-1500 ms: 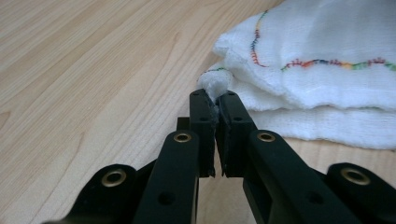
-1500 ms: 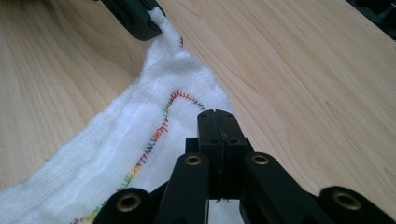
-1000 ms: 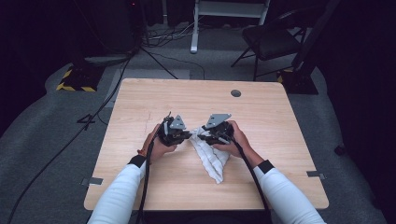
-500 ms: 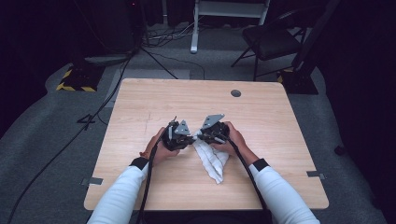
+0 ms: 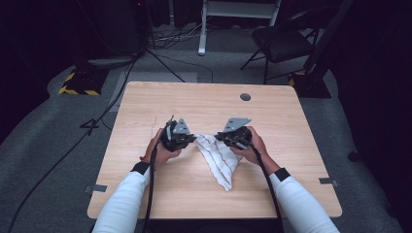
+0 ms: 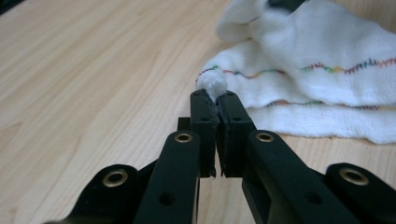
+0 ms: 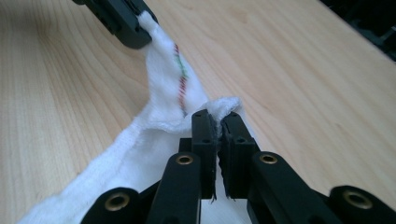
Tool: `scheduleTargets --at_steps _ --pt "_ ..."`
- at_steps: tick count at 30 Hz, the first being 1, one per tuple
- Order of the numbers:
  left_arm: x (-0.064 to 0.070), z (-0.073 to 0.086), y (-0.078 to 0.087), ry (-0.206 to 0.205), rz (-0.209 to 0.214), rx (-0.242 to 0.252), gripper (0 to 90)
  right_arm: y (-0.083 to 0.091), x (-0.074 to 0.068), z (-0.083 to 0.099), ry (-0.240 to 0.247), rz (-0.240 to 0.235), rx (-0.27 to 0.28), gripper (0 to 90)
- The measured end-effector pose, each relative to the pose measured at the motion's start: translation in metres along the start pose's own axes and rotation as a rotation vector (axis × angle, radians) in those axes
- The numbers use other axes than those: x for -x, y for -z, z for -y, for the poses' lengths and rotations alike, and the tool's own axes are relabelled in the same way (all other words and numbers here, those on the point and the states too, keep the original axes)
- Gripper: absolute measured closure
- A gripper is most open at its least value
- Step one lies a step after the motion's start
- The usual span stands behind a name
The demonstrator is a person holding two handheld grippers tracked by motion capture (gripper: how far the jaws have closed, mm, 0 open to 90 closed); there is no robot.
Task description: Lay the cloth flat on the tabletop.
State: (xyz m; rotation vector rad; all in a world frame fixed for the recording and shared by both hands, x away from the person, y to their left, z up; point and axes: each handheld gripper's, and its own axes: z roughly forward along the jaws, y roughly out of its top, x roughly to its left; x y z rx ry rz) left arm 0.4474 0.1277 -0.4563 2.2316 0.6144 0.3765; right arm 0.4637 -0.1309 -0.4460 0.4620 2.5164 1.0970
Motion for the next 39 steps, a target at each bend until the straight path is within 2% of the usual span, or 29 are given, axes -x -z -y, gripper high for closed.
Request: scheduleTargets --at_steps 2,3,4,7,8,9,10,12,13,14,16,17,18,19,22,25,31,34,35,39 --pt "-0.004 0.0 0.006 0.016 -0.017 0.016 86.3 0.017 0.006 0.004 -0.012 0.016 0.023 85.7" --pt "-0.005 0.0 0.009 0.024 -0.026 0.026 86.3 0.017 0.006 0.004 -0.012 0.016 0.023 85.7" --pt "-0.007 0.0 0.014 0.03 -0.036 0.047 86.3 0.036 0.013 0.009 -0.034 0.04 0.047 85.7" --pt "-0.007 -0.003 0.02 0.036 -0.043 0.062 86.3 0.063 0.025 0.016 -0.052 0.091 0.067 85.8" --pt "-0.007 -0.003 0.02 0.036 -0.043 0.062 86.3 0.063 0.025 0.016 -0.052 0.091 0.067 85.8" --pt "-0.006 -0.004 0.022 0.037 -0.045 0.076 86.3 0.072 0.028 0.019 -0.063 0.105 0.083 85.8" --pt "-0.005 -0.009 0.027 0.041 -0.048 0.101 86.2 0.089 0.036 0.023 -0.086 0.126 0.117 85.9" --pt "-0.005 -0.011 0.03 0.039 -0.058 0.116 86.3 0.094 0.038 0.024 -0.092 0.136 0.125 85.9" --pt "-0.005 -0.013 0.037 0.042 -0.065 0.135 86.3 0.106 0.042 0.027 -0.105 0.15 0.144 85.9" --pt "-0.005 -0.014 0.041 0.042 -0.07 0.149 86.3 0.111 0.043 0.029 -0.105 0.162 0.148 85.9" --pt "-0.006 -0.014 0.045 0.05 -0.076 0.159 86.3 0.12 0.046 0.033 -0.112 0.181 0.152 85.9" --pt "-0.009 -0.012 0.053 0.064 -0.086 0.178 86.3 0.124 0.048 0.035 -0.116 0.189 0.155 85.9" --pt "-0.009 -0.012 0.053 0.064 -0.086 0.178 86.3 0.124 0.048 0.035 -0.116 0.189 0.155 85.9" --pt "-0.011 -0.009 0.061 0.074 -0.099 0.184 86.3 0.13 0.05 0.04 -0.129 0.199 0.151 85.9" --pt "-0.013 -0.004 0.068 0.086 -0.11 0.186 86.3 0.134 0.052 0.045 -0.136 0.213 0.145 86.0" --pt "-0.016 0.005 0.076 0.106 -0.119 0.181 86.2 0.139 0.055 0.056 -0.163 0.23 0.132 86.0" --pt "-0.014 0.026 0.082 0.113 -0.121 0.114 86.3 0.137 0.059 0.072 -0.188 0.231 0.094 86.1" --pt "-0.016 0.032 0.081 0.119 -0.112 0.093 86.2 0.135 0.059 0.078 -0.201 0.231 0.074 86.1" --pt "-0.018 0.038 0.077 0.127 -0.109 0.065 86.2 0.131 0.061 0.086 -0.21 0.235 0.049 86.1" --pt "-0.021 0.045 0.063 0.134 -0.107 0.01 86.1 0.121 0.064 0.096 -0.225 0.236 0.004 86.2"
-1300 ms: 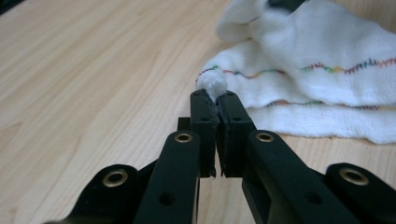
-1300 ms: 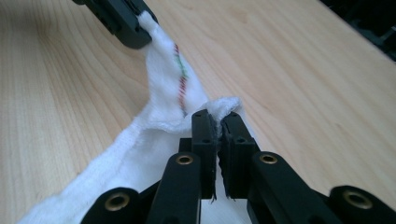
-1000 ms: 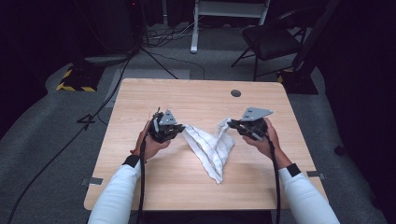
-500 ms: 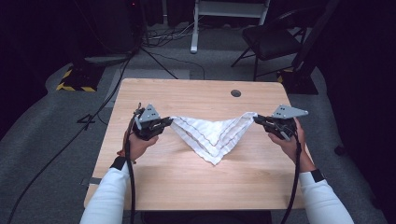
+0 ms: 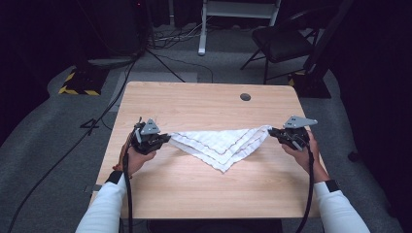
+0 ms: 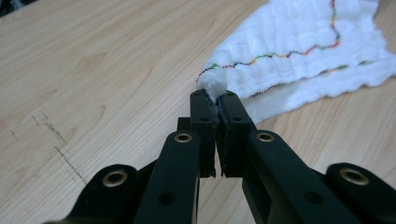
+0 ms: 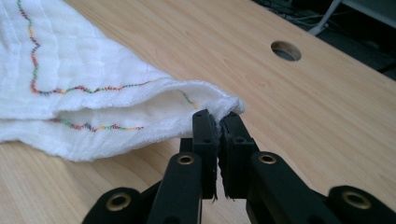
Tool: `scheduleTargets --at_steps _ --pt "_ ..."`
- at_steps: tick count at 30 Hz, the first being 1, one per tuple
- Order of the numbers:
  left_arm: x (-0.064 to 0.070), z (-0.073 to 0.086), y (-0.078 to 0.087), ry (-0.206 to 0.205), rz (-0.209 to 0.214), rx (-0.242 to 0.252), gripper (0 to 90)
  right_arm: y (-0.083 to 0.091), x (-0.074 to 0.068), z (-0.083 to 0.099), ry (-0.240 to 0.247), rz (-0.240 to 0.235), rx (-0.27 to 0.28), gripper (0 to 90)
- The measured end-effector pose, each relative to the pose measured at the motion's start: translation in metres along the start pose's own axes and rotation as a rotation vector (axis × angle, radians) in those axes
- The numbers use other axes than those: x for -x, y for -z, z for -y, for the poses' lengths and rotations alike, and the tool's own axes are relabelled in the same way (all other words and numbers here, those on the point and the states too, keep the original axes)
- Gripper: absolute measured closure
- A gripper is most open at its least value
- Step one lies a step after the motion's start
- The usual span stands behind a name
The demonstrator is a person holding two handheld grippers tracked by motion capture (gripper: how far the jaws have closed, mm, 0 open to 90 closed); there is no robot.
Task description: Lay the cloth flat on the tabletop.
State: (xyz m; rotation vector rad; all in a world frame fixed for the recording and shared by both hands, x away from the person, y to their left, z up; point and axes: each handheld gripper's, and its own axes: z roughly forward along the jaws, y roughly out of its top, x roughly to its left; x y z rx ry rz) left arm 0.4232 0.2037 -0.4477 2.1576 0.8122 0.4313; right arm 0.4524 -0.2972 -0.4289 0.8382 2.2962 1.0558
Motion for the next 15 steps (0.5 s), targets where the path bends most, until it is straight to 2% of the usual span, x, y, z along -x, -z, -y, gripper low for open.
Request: scheduleTargets --at_steps 2,4,7,13,15 --pt "-0.001 0.001 -0.004 -0.004 0.001 -0.01 86.1 -0.006 0.0 0.003 0.002 0.005 -0.021 86.1" --pt "-0.004 0.006 -0.012 -0.004 -0.004 -0.057 86.1 -0.01 0.001 0.007 0.002 0.008 -0.033 86.1" --pt "-0.008 0.012 -0.017 0.013 -0.008 -0.088 86.1 -0.016 0.004 0.013 -0.016 0.009 -0.052 86.1" --pt "-0.008 0.015 -0.018 -0.003 -0.012 -0.111 86.1 -0.023 0.007 0.021 -0.02 0.017 -0.095 86.2" --pt "-0.006 0.016 -0.019 0.002 0.003 -0.135 86.1 -0.025 0.006 0.023 -0.022 0.014 -0.1 86.2"
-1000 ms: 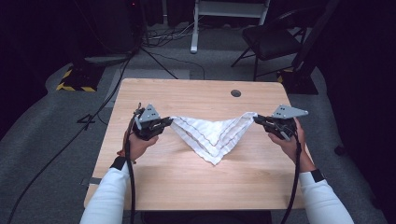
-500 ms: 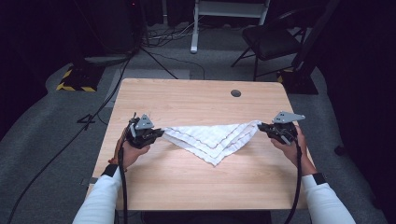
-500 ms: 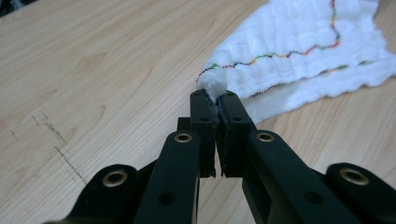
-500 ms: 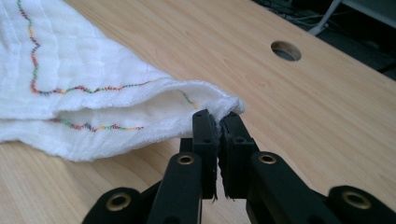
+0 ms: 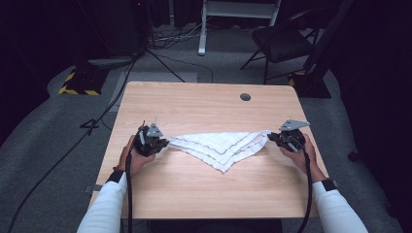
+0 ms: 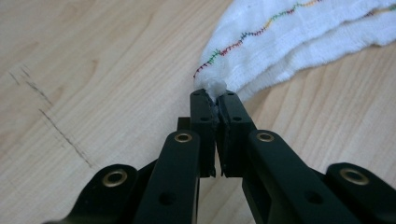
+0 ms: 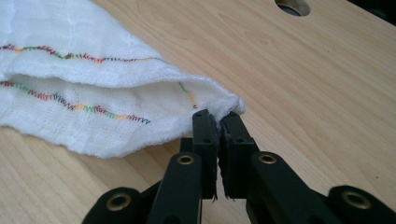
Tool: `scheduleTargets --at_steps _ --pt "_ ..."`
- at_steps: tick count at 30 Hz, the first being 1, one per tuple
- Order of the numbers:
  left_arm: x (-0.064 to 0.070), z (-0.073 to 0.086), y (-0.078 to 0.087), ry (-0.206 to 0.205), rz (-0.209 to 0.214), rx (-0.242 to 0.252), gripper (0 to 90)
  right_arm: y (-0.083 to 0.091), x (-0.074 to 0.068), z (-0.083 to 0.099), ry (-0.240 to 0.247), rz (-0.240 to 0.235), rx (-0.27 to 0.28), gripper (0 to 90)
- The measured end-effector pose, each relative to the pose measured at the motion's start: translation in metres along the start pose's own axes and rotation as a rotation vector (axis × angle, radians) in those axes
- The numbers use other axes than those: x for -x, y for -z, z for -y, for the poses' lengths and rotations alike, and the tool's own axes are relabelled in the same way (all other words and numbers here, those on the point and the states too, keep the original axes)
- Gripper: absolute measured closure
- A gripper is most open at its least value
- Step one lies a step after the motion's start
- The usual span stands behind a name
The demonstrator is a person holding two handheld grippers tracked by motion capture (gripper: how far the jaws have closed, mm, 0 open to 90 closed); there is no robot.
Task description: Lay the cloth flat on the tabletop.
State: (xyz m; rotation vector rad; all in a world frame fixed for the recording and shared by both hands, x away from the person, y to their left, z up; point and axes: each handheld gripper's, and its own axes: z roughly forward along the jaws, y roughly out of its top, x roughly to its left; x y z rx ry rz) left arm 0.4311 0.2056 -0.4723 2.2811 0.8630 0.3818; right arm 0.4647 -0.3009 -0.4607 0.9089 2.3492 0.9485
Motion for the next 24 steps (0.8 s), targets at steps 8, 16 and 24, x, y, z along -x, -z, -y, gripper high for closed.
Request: scheduleTargets --at_steps 8,16,24 --pt "0.007 0.002 0.001 -0.019 0.022 0.004 72.9 -0.002 0.0 0.005 -0.004 -0.006 -0.006 86.1" --pt "0.019 -0.012 0.009 0.012 -0.033 0.083 31.8 -0.005 0.0 0.006 -0.011 0.002 -0.02 86.0" --pt "0.071 -0.038 0.006 -0.139 0.123 0.164 31.2 -0.006 -0.001 0.005 -0.011 0.004 -0.026 85.8"
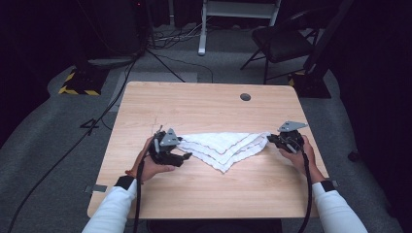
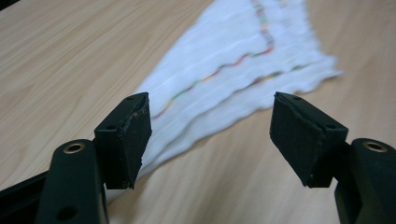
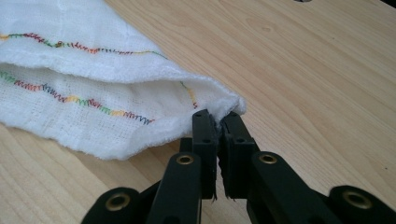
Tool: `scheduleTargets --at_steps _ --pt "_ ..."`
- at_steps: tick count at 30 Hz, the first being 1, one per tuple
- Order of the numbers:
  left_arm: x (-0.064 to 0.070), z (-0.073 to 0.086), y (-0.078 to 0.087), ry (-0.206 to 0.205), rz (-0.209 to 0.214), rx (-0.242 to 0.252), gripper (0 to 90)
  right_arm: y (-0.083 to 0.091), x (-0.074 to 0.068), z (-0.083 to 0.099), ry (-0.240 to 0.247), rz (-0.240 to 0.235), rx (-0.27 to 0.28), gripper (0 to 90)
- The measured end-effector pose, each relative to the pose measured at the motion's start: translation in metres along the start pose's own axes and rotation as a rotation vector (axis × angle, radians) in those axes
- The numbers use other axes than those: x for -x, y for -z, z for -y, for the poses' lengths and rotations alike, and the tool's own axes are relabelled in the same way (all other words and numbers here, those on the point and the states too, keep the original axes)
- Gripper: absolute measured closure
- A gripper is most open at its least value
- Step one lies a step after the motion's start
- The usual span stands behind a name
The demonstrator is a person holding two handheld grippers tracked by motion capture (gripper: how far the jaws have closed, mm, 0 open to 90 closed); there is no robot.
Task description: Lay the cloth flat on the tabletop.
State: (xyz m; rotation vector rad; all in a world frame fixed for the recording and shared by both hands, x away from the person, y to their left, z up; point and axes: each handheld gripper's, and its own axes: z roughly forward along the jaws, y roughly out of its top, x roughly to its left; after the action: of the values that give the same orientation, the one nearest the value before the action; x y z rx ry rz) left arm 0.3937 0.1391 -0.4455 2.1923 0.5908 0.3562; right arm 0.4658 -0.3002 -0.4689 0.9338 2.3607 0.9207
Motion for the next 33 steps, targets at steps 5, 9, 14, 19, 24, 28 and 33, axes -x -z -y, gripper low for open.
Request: scheduleTargets --at_steps 5,9,14,19,24,28,33 --pt "0.036 -0.022 -0.029 -0.106 0.14 -0.034 38.3 -0.001 0.0 0.0 0.002 -0.003 -0.006 85.8" --pt "0.054 -0.029 -0.05 -0.155 0.207 -0.07 41.5 -0.002 0.0 0.001 0.003 -0.005 -0.012 85.7" --pt "0.071 -0.035 -0.079 -0.195 0.25 -0.117 41.1 -0.004 0.0 0.001 0.002 -0.007 -0.02 85.5" --pt "0.081 -0.036 -0.104 -0.224 0.277 -0.165 42.7 -0.005 -0.001 0.001 0.003 -0.016 -0.029 84.8" --pt "0.075 -0.032 -0.107 -0.194 0.269 -0.165 50.9 -0.003 0.001 0.002 0.001 -0.016 -0.018 83.5" --pt "0.069 -0.03 -0.107 -0.164 0.25 -0.151 62.2 0.0 0.003 0.001 -0.01 -0.006 -0.002 69.4" --pt "0.065 -0.028 -0.105 -0.17 0.223 -0.143 75.9 0.004 0.005 -0.001 -0.02 -0.015 0.013 58.5"
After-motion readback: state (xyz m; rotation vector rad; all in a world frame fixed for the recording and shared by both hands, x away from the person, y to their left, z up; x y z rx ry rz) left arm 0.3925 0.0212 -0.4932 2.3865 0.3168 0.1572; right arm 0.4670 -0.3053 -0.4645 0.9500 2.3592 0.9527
